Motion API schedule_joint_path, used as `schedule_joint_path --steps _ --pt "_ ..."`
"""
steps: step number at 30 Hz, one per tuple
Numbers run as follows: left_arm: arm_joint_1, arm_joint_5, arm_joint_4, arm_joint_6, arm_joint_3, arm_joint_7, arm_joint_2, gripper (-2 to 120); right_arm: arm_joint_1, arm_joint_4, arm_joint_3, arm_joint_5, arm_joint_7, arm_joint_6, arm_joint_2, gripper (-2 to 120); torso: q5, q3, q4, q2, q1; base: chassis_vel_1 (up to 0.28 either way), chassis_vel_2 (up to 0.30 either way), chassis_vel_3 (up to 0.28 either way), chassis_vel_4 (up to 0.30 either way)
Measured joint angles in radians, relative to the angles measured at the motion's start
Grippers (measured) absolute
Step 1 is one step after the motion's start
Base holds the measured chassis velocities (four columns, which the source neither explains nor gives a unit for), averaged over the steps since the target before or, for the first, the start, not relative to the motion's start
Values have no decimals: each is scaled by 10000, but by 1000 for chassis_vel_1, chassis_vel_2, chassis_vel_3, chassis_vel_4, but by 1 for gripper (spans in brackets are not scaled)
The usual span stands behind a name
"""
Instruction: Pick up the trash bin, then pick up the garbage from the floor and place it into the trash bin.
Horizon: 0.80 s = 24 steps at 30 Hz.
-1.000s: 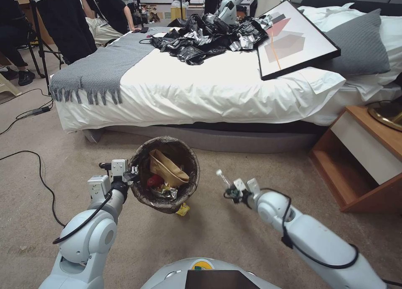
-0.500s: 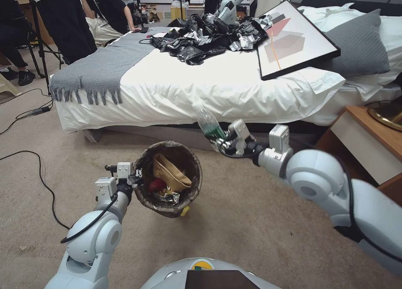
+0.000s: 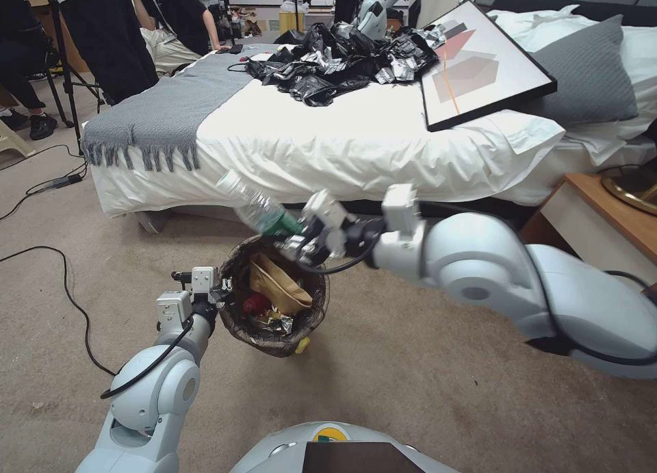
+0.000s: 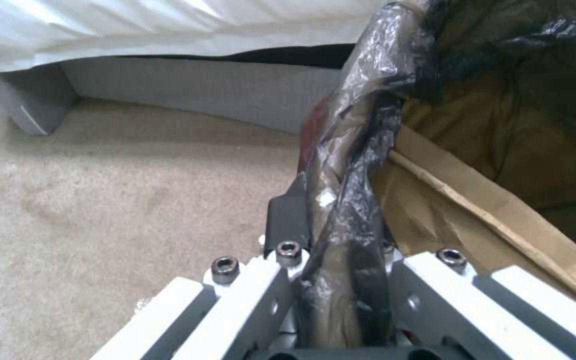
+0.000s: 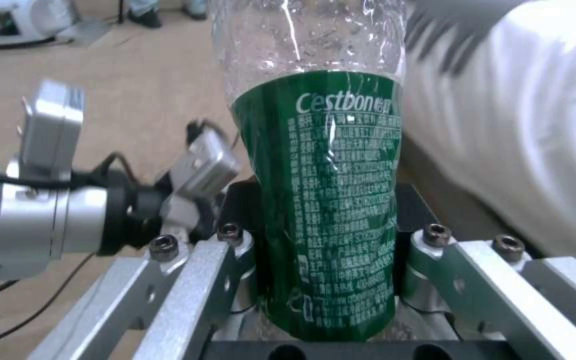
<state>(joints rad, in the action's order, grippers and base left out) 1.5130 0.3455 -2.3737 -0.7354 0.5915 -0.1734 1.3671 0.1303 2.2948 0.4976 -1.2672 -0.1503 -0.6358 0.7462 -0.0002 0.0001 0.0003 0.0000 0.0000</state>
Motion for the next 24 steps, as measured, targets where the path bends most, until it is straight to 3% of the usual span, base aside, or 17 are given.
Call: schedule_joint_path --steps 2,5,21,23,24 --pt "-42 12 15 0 71 4 14 0 24 -343 738 79 -223 11 376 26 -1 1 1 -1 0 0 0 0 0" --pt "-95 63 18 0 160 17 13 0 563 -812 1068 676 -220 90 622 26 1 0 -3 -1 0 0 0 0 0" --pt "-217 108 121 0 187 25 -7 0 2618 -1897 717 1925 23 290 724 27 2 -1 -5 -1 0 0 0 0 0" --pt "-216 106 119 0 201 24 -13 0 2680 -1933 678 1924 23 290 731 39 3 -1 -5 -1 0 0 0 0 0" --pt "-216 106 119 0 201 24 -13 0 2680 -1933 678 1924 23 290 731 39 3 -1 -5 -1 0 0 0 0 0"
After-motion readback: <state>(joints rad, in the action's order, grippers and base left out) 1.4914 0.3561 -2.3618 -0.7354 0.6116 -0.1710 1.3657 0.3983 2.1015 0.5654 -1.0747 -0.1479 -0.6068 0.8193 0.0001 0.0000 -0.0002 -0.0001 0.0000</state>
